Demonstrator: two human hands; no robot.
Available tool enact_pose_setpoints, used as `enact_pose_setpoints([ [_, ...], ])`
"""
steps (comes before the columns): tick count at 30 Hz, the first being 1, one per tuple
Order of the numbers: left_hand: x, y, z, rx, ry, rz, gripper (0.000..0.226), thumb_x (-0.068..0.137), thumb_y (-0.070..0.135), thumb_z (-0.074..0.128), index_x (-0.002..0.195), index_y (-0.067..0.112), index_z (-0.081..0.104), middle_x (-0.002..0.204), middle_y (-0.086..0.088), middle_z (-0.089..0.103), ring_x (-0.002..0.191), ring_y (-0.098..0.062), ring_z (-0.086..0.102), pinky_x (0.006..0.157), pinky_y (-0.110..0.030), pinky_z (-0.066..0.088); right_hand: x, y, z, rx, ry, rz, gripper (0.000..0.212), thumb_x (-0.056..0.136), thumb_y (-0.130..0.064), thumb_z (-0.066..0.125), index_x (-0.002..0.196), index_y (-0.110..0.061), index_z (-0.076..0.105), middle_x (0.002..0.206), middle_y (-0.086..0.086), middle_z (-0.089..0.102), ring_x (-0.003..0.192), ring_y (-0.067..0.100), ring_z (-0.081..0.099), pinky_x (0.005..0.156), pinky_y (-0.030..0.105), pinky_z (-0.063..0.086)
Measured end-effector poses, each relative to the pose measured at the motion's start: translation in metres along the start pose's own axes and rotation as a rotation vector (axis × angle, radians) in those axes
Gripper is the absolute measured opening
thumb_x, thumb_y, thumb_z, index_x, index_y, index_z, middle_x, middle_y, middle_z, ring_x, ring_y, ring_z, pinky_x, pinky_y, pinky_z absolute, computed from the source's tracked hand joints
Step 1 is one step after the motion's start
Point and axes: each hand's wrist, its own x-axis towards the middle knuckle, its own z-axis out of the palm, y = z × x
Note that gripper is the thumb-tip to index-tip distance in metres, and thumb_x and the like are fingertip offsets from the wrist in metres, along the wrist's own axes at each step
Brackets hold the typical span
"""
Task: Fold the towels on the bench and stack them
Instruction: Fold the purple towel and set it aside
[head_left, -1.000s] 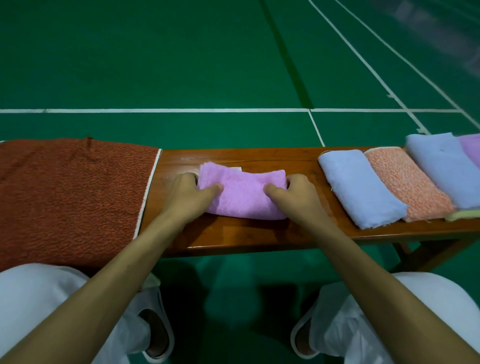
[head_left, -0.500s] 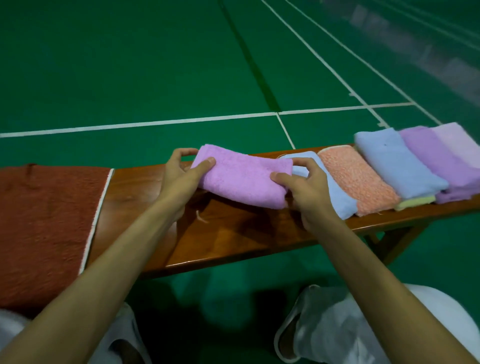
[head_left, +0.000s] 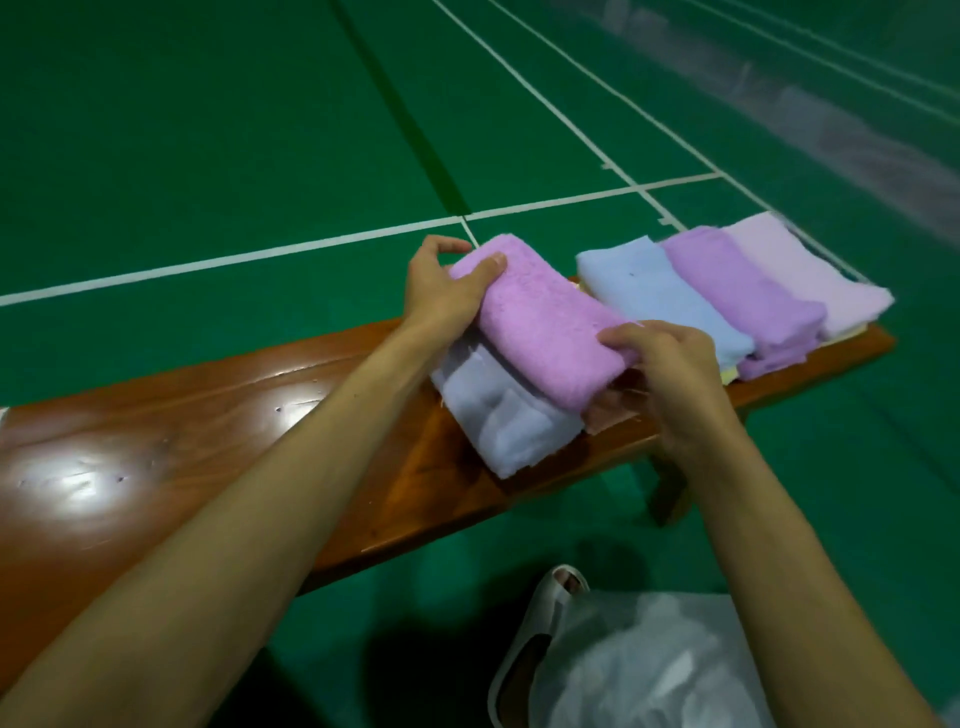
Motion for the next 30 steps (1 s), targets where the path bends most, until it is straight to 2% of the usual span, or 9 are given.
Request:
enact_pose_setpoints([
  [3, 0.015, -0.002, 0.033, 0.099, -0.056, 0.06, 0.035, 0.084, 0.032, 0.085, 0.107, 0.018, 0.062, 0.1, 0.005, 0.062, 0.092, -0.017, 0.058, 0.084, -0.028, 0.049, 0.016, 0.003, -0.025, -0.125, 0.087, -0.062, 0.015, 0.086, -0.014, 0.077, 0.076, -0.007, 0.069, 0.07, 0.013, 0.066, 0.052, 0.022, 0.063, 0.054, 0.037, 0.058],
  [6, 0.02, -0.01, 0.049, 0.301, -0.124, 0.108, 0.034, 0.084, 0.041, 0.082, 0.102, 0.021, 0.062, 0.103, 0.003, 0.065, 0.101, -0.022, 0.062, 0.086, -0.031, 0.048, 0.027, 0.014, -0.042, -0.357, 0.154, -0.159, 0.021, 0.08, -0.029, 0.08, 0.074, -0.01, 0.073, 0.061, 0.007, 0.07, 0.052, 0.023, 0.069, 0.064, 0.048, 0.064],
  [9, 0.014, -0.012, 0.049, 0.473, -0.11, 0.2, 0.039, 0.084, 0.056, 0.075, 0.102, 0.024, 0.062, 0.107, 0.002, 0.069, 0.103, -0.026, 0.061, 0.086, -0.037, 0.049, 0.022, 0.014, -0.048, -0.632, 0.228, -0.266, 0.022, 0.075, -0.04, 0.073, 0.07, -0.018, 0.074, 0.058, 0.001, 0.071, 0.063, 0.024, 0.072, 0.072, 0.042, 0.062],
  [12, -0.008, -0.009, 0.044, 0.621, 0.027, 0.333, 0.052, 0.087, 0.062, 0.064, 0.118, 0.021, 0.06, 0.118, -0.001, 0.064, 0.111, -0.028, 0.054, 0.095, -0.042, 0.045, 0.012, 0.003, -0.049, -0.837, 0.289, -0.337, 0.022, 0.078, -0.039, 0.074, 0.068, -0.019, 0.071, 0.062, -0.003, 0.067, 0.073, 0.027, 0.066, 0.071, 0.034, 0.055],
  [15, -0.05, -0.005, 0.048, 0.688, 0.027, 0.5, 0.058, 0.088, 0.062, 0.057, 0.13, 0.022, 0.059, 0.13, -0.004, 0.057, 0.121, -0.027, 0.048, 0.102, -0.039, 0.039, 0.02, -0.011, -0.051, -0.875, 0.336, -0.513, 0.022, 0.085, -0.043, 0.07, 0.084, -0.021, 0.075, 0.081, -0.001, 0.074, 0.084, 0.025, 0.068, 0.08, 0.041, 0.057],
  [18, -0.069, -0.01, 0.061, 0.89, -0.229, 0.567, 0.074, 0.087, 0.073, 0.044, 0.148, 0.03, 0.052, 0.161, -0.005, 0.04, 0.152, -0.028, 0.026, 0.123, -0.045, 0.019, 0.051, -0.02, -0.054, -0.962, 0.137, -0.74, 0.044, 0.095, -0.052, 0.056, 0.124, -0.02, 0.067, 0.127, 0.004, 0.068, 0.12, 0.025, 0.057, 0.1, 0.048, 0.048],
  [21, -0.061, -0.006, 0.066, 1.013, -0.413, 0.528, 0.087, 0.083, 0.083, 0.03, 0.157, 0.037, 0.039, 0.172, -0.003, 0.017, 0.159, -0.026, 0.003, 0.127, -0.052, -0.002, 0.08, -0.01, -0.049, -1.074, -0.238, -0.724, 0.074, 0.094, -0.066, 0.046, 0.156, -0.026, 0.039, 0.164, 0.005, 0.034, 0.151, 0.026, 0.028, 0.122, 0.05, 0.026],
  [24, -0.057, -0.005, 0.063, 1.085, -0.47, 0.564, 0.092, 0.08, 0.087, 0.028, 0.157, 0.038, 0.037, 0.172, -0.003, 0.017, 0.16, -0.026, 0.004, 0.127, -0.054, -0.004, 0.098, 0.013, -0.053, -1.215, -0.364, -0.684, 0.096, 0.084, -0.088, 0.023, 0.163, -0.034, 0.019, 0.172, -0.003, 0.012, 0.158, 0.021, 0.011, 0.126, 0.054, 0.016],
  [30, -0.05, -0.017, 0.058, 1.099, -0.478, 0.615, 0.092, 0.082, 0.091, 0.033, 0.158, 0.038, 0.034, 0.172, -0.002, 0.018, 0.159, -0.025, 0.006, 0.126, -0.055, -0.004, 0.104, 0.028, -0.055, -1.303, -0.334, -0.751, 0.087, 0.089, -0.081, 0.014, 0.164, -0.037, 0.009, 0.173, -0.004, 0.003, 0.159, 0.024, 0.006, 0.125, 0.057, 0.014],
])
